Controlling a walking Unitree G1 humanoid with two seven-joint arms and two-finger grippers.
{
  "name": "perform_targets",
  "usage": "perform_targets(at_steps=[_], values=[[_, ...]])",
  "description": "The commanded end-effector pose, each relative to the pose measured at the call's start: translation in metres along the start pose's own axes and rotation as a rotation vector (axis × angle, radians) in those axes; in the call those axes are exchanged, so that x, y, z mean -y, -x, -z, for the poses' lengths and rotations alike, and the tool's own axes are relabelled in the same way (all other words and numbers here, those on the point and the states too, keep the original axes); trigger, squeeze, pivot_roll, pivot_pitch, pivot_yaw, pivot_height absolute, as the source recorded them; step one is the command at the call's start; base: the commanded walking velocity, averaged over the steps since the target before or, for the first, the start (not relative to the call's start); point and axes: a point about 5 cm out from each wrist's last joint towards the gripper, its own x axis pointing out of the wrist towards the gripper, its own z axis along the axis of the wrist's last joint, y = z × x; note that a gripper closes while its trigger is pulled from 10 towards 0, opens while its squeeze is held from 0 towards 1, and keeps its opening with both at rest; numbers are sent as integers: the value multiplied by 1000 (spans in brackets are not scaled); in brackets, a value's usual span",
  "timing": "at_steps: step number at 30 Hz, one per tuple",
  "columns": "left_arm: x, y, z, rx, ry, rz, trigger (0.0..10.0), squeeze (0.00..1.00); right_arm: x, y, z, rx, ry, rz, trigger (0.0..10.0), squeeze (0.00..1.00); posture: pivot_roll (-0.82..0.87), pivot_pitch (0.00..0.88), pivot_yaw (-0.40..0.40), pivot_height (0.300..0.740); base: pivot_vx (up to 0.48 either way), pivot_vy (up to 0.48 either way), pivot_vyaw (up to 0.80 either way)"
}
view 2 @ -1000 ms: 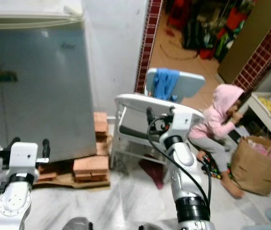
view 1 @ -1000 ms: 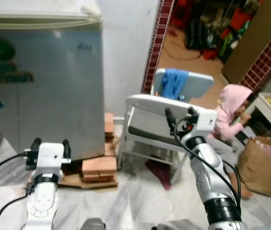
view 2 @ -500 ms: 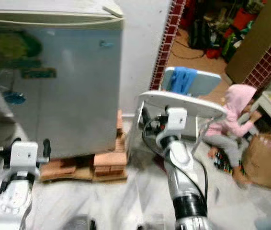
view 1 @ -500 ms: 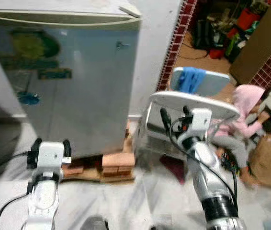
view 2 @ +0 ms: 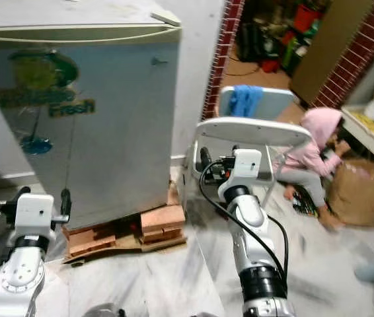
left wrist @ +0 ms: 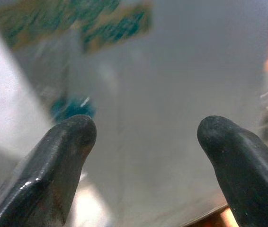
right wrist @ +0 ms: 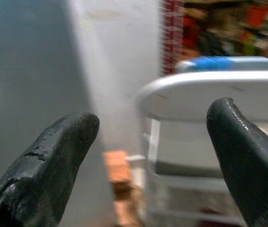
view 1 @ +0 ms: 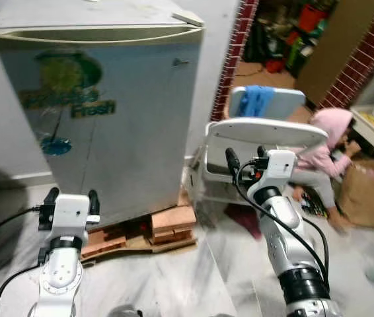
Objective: Restocking fridge
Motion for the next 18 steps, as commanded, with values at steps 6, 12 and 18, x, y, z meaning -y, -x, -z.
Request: perform_targets(at_steps=[6, 12, 18], values=[[-9, -4, -9, 38, -9, -9, 10000, 0, -2, -5, -13, 45, 11, 0, 10000, 0, 159, 46, -71, 740, 0, 0, -800], [-3, -3, -8, 40, 8, 5, 10000, 0, 0, 0, -9, 33, 17, 8, 10000, 0, 148, 53, -80, 740, 0, 0, -800], [1, -3, -8, 40, 19, 19, 10000, 0, -1, 2, -8, 27, 17, 5, 10000, 0, 142, 50, -86, 740, 0, -276, -800]])
